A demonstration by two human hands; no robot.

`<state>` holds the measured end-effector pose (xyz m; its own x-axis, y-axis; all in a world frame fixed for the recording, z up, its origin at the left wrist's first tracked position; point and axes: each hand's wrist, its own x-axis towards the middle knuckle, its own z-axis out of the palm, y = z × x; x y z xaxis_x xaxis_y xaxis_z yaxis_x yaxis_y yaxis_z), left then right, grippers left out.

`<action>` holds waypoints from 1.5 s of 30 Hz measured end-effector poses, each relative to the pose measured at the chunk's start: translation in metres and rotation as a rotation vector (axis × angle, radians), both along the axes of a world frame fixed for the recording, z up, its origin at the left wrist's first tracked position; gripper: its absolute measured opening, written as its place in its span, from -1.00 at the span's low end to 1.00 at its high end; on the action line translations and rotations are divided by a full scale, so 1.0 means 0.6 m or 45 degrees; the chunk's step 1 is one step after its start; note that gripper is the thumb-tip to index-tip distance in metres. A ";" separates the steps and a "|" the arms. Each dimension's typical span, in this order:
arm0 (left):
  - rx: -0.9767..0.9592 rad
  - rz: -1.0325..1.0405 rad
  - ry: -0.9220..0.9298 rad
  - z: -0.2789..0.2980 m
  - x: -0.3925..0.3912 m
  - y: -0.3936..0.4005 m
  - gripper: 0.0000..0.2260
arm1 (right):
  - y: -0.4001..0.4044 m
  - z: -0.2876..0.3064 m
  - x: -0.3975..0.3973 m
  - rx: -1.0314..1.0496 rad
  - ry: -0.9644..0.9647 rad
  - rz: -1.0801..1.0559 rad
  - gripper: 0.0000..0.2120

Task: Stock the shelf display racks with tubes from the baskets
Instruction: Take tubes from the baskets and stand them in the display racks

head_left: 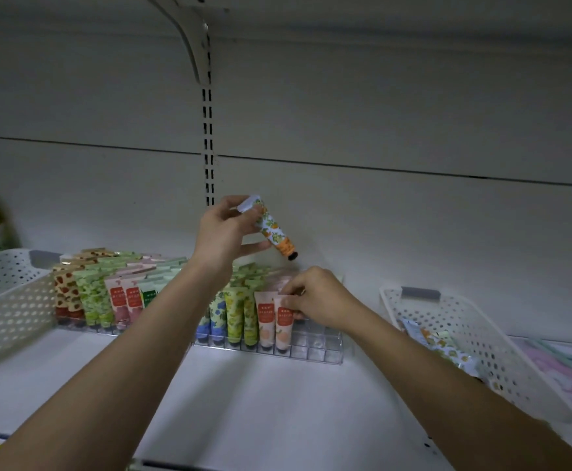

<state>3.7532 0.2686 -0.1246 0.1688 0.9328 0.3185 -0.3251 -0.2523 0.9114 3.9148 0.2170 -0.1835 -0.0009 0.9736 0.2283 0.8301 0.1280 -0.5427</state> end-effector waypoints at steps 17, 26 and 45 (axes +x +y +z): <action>0.272 0.118 0.810 -0.025 0.116 0.041 -0.95 | -0.055 -0.012 0.171 -0.024 -0.293 -0.350 -0.57; 0.569 0.282 1.313 -0.042 0.156 0.056 -0.93 | -0.055 -0.045 0.170 -0.408 -0.411 -0.280 -0.27; 0.840 0.234 1.468 -0.038 0.212 0.008 -0.74 | -0.085 0.023 0.202 -0.120 0.121 -0.324 -0.45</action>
<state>3.8803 0.2731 -0.1475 0.5335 0.6988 0.4765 0.6266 -0.7049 0.3323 4.0360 0.1658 -0.1698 0.2637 0.9566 0.1243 0.7738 -0.1328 -0.6194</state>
